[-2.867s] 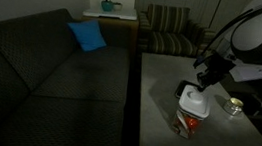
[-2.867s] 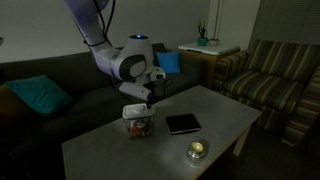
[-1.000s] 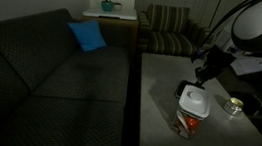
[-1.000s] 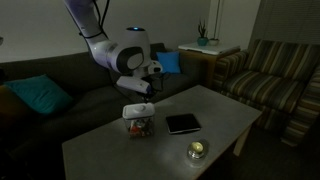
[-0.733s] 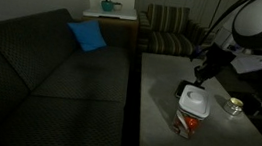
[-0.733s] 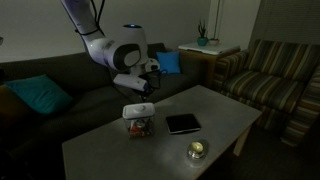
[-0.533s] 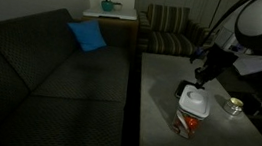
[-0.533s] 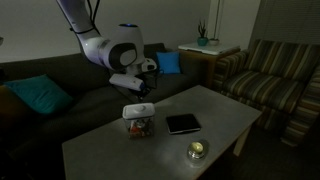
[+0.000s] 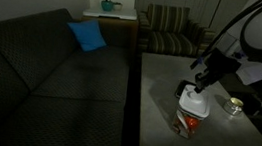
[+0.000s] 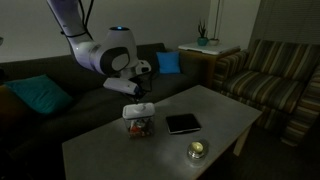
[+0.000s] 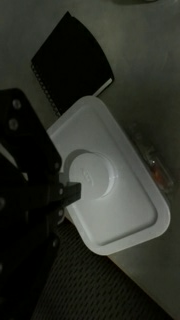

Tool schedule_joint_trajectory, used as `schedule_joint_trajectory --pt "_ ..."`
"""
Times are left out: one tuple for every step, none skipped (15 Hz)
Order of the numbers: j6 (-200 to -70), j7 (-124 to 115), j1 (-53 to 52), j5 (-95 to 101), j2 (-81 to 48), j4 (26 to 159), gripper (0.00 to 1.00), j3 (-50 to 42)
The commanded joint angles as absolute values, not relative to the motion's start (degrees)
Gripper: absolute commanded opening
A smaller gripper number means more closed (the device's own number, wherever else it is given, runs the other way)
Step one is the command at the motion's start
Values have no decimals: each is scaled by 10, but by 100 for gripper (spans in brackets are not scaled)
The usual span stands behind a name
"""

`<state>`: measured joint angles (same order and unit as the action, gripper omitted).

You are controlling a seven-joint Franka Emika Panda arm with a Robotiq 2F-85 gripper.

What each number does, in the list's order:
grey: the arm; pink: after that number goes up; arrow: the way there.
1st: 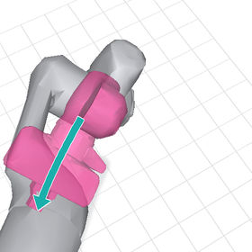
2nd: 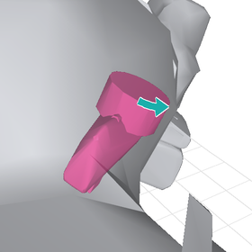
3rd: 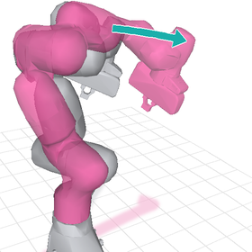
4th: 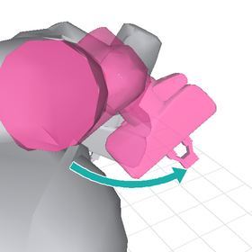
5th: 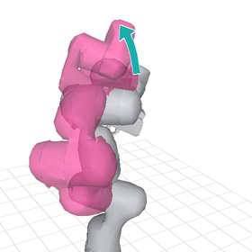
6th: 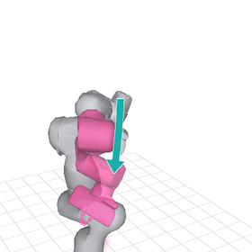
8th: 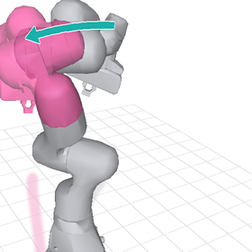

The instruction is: Place the lid on the container and push the button

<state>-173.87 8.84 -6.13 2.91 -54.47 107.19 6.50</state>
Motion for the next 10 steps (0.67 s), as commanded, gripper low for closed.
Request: schedule_joint_trajectory --pt "-1775 74 -73 42 -562 1071 0 44" --pt "-1781 75 -71 41 -566 1069 0 44" --pt "-1784 75 -70 41 -571 1066 0 43" --pt "-1787 74 -70 41 -576 1064 0 42" --pt "-1789 75 -69 40 -583 1058 0 42" --pt "-1785 76 -64 40 -592 1052 0 47" --pt "-1775 78 -59 40 -602 1043 0 53" --pt "-1773 80 -56 40 -610 1038 0 57" --pt "-1770 81 -54 40 -615 1034 0 60" --pt "-1767 81 -54 40 -617 1031 0 61"
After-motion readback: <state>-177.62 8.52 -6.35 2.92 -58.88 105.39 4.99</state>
